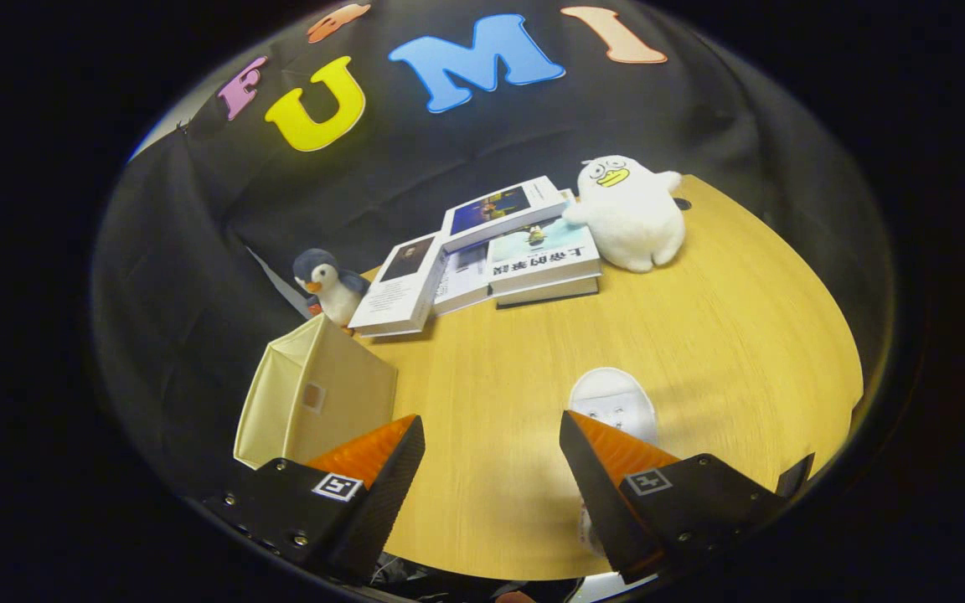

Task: Open the storage box then place both shoes into the box .Put the left shoe in first, then the right shoe, with the right side of both shoes facing outward in a uniform manner.

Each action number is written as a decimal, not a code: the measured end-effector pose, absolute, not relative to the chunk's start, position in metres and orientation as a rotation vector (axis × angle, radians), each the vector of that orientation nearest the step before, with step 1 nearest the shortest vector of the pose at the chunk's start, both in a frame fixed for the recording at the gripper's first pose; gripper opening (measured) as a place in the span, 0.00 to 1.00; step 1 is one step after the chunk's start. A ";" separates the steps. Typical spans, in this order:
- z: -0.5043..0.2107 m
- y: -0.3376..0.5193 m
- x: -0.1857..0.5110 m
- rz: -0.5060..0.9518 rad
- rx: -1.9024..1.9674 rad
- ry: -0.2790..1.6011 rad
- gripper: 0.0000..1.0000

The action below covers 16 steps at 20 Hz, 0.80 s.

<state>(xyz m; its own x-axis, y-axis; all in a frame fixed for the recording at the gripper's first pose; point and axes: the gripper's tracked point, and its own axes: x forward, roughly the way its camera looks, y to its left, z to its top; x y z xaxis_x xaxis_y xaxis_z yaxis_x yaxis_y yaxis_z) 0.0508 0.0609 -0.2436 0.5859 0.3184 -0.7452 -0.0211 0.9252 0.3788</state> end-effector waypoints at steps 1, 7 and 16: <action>-0.250 0.052 0.049 0.189 0.347 0.940 0.98; -0.283 0.011 0.037 0.129 0.322 1.009 0.98; -0.342 -0.030 0.012 0.067 0.201 1.158 0.98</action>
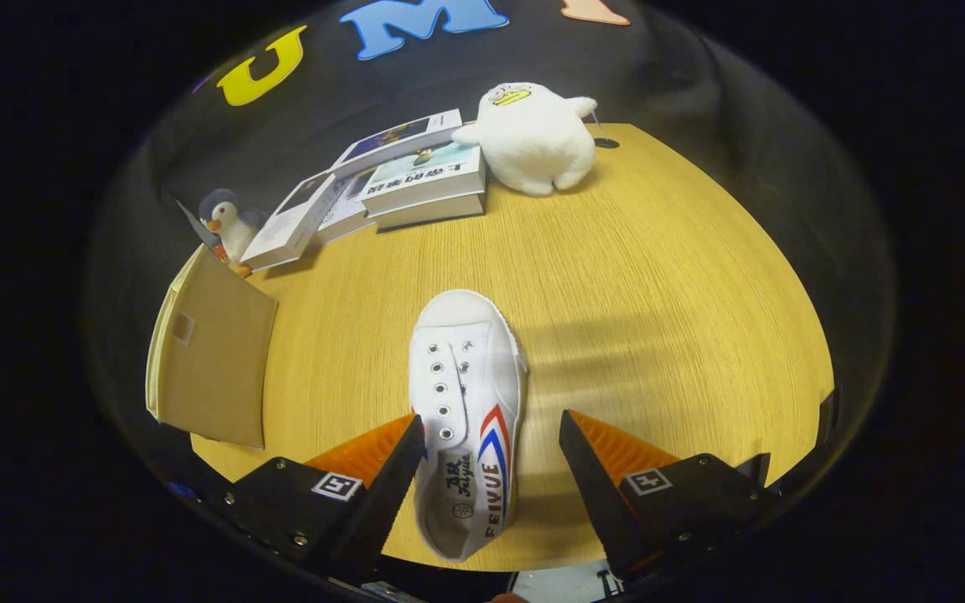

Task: Open the storage box then place both shoes into the box .Put the left shoe in first, then the right shoe, with the right side of both shoes facing outward in a uniform manner.

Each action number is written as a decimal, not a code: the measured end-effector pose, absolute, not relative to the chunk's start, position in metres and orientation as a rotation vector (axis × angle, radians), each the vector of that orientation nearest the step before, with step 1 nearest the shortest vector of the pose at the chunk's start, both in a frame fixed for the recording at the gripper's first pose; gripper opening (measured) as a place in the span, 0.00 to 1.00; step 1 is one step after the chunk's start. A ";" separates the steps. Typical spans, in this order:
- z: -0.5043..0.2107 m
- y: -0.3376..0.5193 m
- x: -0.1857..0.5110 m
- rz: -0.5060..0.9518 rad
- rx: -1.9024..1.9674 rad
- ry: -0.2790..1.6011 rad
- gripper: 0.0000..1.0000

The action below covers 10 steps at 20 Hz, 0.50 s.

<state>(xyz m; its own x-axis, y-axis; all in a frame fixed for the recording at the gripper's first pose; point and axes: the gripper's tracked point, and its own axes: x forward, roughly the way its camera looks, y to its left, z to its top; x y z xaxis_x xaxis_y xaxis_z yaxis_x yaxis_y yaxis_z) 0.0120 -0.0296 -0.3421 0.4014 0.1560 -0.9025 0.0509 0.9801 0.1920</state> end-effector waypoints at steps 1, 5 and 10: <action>-0.347 -0.032 0.011 0.060 0.194 1.172 0.98; -0.363 -0.043 0.003 0.020 0.168 1.231 0.98; -0.375 -0.038 -0.001 -0.006 0.235 1.273 0.97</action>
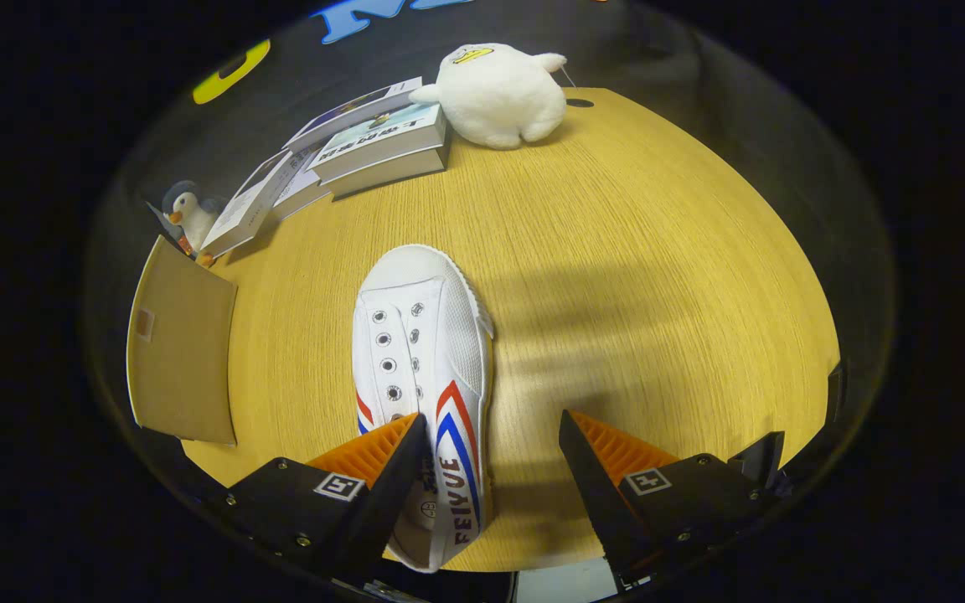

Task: Open the storage box then place both shoes into the box .Put the left shoe in first, then the right shoe, with the right side of both shoes facing outward in a uniform manner.

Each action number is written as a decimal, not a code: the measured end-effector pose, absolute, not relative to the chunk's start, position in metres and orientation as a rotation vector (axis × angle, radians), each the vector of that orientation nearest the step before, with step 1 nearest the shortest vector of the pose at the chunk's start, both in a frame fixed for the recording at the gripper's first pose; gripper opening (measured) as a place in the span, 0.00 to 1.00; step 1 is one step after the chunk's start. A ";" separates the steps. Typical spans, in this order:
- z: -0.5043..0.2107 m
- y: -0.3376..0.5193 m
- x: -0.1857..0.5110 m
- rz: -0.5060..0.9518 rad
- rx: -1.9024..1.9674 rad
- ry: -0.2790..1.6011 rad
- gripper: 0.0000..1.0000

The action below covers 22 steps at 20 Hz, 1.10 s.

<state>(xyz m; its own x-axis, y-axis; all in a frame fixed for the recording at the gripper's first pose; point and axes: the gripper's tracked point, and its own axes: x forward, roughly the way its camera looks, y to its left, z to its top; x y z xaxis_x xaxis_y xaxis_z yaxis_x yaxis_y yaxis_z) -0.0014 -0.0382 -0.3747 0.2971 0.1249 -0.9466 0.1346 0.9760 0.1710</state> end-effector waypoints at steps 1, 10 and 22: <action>-0.374 -0.036 0.000 0.002 0.245 1.273 0.97; -0.370 -0.022 0.002 0.026 0.164 1.292 0.26; -0.333 -0.004 0.008 -0.003 0.365 1.238 0.01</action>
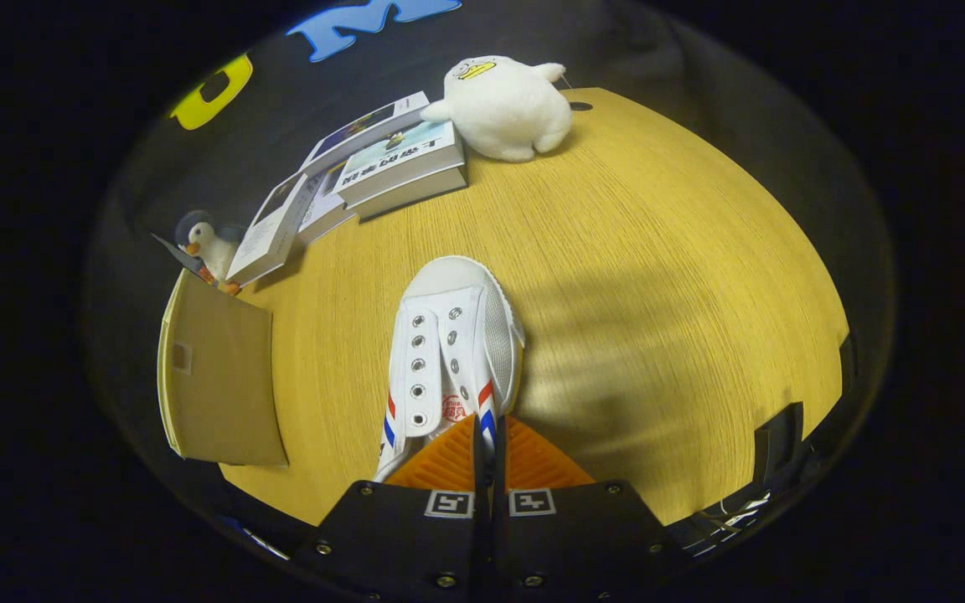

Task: Open the storage box then place both shoes into the box .Put the left shoe in first, then the right shoe, with the right side of both shoes facing outward in a uniform manner.

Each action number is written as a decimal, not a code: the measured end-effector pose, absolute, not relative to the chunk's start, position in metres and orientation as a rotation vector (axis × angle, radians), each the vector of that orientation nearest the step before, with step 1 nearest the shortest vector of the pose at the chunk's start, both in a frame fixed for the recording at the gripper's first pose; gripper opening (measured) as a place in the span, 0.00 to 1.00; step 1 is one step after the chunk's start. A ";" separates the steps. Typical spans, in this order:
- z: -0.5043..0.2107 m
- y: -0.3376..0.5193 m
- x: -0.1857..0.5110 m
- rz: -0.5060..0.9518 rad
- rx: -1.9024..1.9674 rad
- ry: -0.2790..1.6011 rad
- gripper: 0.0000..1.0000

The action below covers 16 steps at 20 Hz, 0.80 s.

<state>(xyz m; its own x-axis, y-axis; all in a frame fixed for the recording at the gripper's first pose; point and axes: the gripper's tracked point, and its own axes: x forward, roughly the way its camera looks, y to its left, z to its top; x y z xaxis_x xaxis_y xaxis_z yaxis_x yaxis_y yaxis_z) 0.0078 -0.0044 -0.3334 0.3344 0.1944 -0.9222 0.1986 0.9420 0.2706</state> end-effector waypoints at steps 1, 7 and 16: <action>-0.329 0.000 0.009 0.004 0.383 1.231 0.01; -0.302 0.033 0.019 0.064 0.456 1.198 0.01; -0.258 0.090 0.041 0.142 0.496 1.137 0.01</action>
